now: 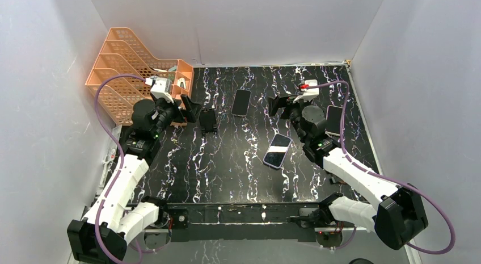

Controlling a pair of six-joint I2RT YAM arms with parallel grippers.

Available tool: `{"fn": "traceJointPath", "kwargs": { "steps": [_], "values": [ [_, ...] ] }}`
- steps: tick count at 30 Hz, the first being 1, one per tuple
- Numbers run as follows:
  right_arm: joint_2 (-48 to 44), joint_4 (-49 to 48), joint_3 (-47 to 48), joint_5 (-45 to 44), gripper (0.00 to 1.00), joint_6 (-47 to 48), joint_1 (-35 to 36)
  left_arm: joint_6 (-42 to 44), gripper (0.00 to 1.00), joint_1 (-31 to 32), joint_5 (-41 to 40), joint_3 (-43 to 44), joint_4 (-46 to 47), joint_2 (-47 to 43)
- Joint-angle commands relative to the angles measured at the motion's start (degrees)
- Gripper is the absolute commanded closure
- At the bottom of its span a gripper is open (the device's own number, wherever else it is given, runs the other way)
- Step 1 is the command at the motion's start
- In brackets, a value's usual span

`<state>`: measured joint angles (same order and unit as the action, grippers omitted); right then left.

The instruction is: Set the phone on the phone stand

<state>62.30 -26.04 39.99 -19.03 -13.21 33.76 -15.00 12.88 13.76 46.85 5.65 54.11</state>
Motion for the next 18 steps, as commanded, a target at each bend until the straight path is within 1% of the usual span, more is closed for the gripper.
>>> {"fn": "traceJointPath", "kwargs": {
  "steps": [1,4,9,12,13,15,17,18],
  "values": [
    [-1.51,-2.92,0.77,-2.34,0.01,-1.34,-0.18,2.35,0.02,0.16,1.21,1.64,-1.43,-0.25],
    [-1.83,-4.15,-0.28,-2.0,0.01,-1.29,-0.13,3.4,0.02,0.21,1.67,3.4,-2.65,0.91],
    [-0.76,-2.22,0.62,-1.58,0.01,-1.29,-0.14,4.39,0.02,0.19,1.57,3.88,-2.98,0.87],
    [-0.56,-1.94,0.62,-1.81,0.01,-0.7,-0.18,5.49,0.02,0.21,1.17,4.13,-4.05,2.42],
    [-0.44,-1.79,0.66,-1.8,0.01,-0.18,-0.14,6.6,0.02,0.15,0.41,4.76,-4.93,3.88],
    [-0.42,-1.27,0.89,-1.62,0.01,0.24,-0.18,11.08,0.02,0.02,0.08,8.49,-10.61,9.29],
    [-0.69,-0.99,0.77,-0.95,0.01,-0.02,-0.18,15.91,0.01,0.08,4.89,14.33,-16.85,17.22],
    [-0.91,-0.97,0.53,-0.25,0.01,-0.3,-0.14,16.43,0.02,0.12,6.4,15.41,-17.71,18.68]
  ]
}}
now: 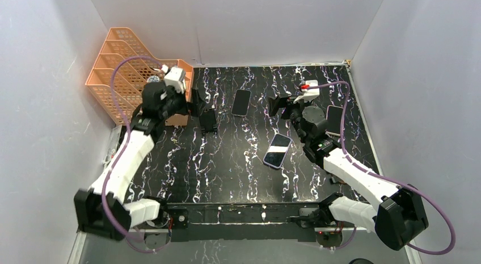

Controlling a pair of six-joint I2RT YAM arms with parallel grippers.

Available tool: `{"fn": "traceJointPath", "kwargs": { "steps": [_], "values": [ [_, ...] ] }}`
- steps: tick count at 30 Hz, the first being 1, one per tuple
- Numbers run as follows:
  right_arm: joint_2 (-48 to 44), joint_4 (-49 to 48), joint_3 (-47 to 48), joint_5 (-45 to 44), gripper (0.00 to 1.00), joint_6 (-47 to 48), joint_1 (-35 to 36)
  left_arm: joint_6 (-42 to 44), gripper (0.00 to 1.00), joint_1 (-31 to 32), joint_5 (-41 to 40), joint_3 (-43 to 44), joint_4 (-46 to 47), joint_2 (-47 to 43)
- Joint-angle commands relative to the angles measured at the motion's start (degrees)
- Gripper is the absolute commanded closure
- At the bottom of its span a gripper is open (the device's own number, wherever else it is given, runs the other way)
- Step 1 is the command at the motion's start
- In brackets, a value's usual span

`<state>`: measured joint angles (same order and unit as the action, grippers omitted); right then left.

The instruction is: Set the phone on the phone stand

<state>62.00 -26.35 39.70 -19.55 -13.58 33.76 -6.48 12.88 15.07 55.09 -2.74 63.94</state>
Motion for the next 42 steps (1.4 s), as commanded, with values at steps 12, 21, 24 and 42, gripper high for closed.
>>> {"fn": "traceJointPath", "kwargs": {
  "steps": [12,21,24,42],
  "values": [
    [-3.1,-2.76,-3.67,2.33,0.01,-0.55,-0.18,13.72,0.31,-0.03,1.96,6.52,-9.04,19.16],
    [-4.64,-3.97,-5.45,3.09,0.01,-0.38,-0.14,15.83,0.35,0.01,0.35,3.86,-5.53,22.41],
    [-4.26,-4.44,-5.37,3.38,0.01,-0.44,-0.18,16.49,0.41,-0.13,0.4,4.19,-5.03,24.05],
    [-3.22,-6.13,-6.91,4.88,0.01,-0.57,-0.18,15.19,0.62,-2.6,7.76,4.92,-1.88,29.31]
  ]
}}
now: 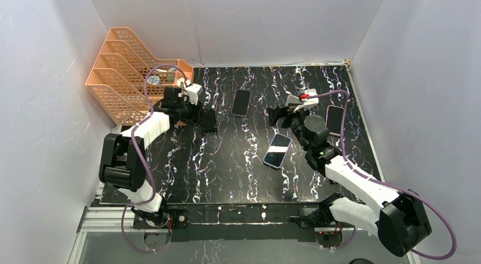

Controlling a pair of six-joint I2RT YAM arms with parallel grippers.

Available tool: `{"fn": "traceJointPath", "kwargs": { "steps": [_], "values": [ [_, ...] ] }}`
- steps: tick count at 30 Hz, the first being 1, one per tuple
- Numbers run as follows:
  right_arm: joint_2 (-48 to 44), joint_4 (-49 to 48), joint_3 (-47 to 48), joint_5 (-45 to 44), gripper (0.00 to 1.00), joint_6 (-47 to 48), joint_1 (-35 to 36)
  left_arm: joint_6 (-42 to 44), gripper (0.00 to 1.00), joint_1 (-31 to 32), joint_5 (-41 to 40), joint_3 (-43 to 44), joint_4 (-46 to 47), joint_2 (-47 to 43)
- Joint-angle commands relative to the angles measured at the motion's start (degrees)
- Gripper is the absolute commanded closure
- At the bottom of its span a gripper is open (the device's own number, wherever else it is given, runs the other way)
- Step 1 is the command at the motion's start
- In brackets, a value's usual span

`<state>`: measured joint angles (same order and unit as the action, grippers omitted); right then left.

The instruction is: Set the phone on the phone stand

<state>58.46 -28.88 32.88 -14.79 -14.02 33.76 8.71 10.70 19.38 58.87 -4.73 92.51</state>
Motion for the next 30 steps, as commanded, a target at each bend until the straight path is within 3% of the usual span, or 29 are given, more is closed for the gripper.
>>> {"fn": "traceJointPath", "kwargs": {
  "steps": [1,11,30],
  "values": [
    [0.35,-3.55,-0.1,0.21,0.01,-0.13,-0.18,-0.13,0.63,-0.42,4.1,1.28,0.11,0.98],
    [0.74,-3.81,-0.45,0.02,0.01,-0.04,-0.16,-6.31,0.62,-0.43,11.14,0.1,3.11,0.73],
    [5.97,-5.19,0.53,0.5,0.01,-0.67,-0.17,-23.62,0.68,-0.24,4.16,-4.88,5.3,-1.17]
  ]
}}
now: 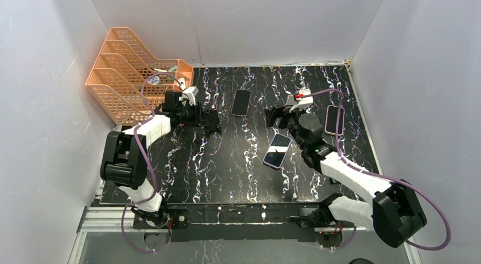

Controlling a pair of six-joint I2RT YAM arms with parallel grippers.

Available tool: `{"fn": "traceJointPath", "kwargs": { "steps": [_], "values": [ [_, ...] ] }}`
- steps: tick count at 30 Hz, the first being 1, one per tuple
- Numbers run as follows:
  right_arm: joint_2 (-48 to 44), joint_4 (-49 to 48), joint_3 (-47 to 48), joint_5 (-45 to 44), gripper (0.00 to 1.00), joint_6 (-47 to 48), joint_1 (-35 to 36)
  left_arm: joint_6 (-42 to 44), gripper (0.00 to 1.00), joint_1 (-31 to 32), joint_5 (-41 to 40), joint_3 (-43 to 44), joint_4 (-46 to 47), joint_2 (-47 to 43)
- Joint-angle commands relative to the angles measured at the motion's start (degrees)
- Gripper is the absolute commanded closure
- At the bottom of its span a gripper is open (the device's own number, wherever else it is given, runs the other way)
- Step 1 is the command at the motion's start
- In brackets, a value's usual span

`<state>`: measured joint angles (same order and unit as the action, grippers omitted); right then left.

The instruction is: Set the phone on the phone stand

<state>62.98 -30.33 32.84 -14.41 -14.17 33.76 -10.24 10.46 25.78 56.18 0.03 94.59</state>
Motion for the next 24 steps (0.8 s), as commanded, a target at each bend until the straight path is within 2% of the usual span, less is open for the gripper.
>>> {"fn": "traceJointPath", "kwargs": {
  "steps": [1,2,3,6,8,10,14,18,20,21,24],
  "values": [
    [1.97,-3.93,0.75,0.24,0.01,-0.66,-0.18,-5.51,0.69,-0.04,-2.43,-2.87,1.83,-3.73],
    [2.65,-4.44,0.94,0.18,0.01,-0.87,-0.18,-6.22,0.69,-0.01,-2.78,-3.44,2.54,-4.28],
    [3.66,-4.95,1.3,0.16,0.01,-1.38,-0.15,-7.08,0.65,-0.04,-3.37,-3.87,3.06,-4.84],
    [7.89,-3.12,5.75,0.35,0.01,-2.58,-0.18,-7.9,0.35,-0.02,-5.25,-3.57,2.6,-6.46],
    [12.3,0.31,11.13,-0.3,0.01,-4.63,-0.18,-6.67,0.25,0.0,-6.53,-1.98,0.57,-7.7],
    [17.37,3.56,17.43,-1.11,0.01,-6.82,-0.01,-4.31,0.2,0.0,-7.78,-0.48,-2.51,-9.56],
    [30.92,13.28,34.56,-3.23,0.01,-10.97,0.2,-1.93,0.09,-0.08,-10.46,-1.4,-0.94,-16.78],
    [52.47,39.93,64.16,-6.91,0.01,-12.06,0.43,-0.6,0.02,-0.11,-11.69,-3.76,1.72,-24.23],
    [62.77,50.73,77.83,-7.01,0.01,-13.08,0.64,-0.08,0.02,-0.17,-12.09,-4.3,1.4,-26.63],
    [66.7,54.1,82.51,-6.8,0.01,-13.23,0.74,0.51,0.02,-0.18,-12.19,-4.07,0.65,-27.44],
    [74.19,55.86,90.08,-6.4,0.01,-13.67,0.79,0.19,0.02,-0.14,-11.95,-4.82,0.3,-29.32]
  ]
}}
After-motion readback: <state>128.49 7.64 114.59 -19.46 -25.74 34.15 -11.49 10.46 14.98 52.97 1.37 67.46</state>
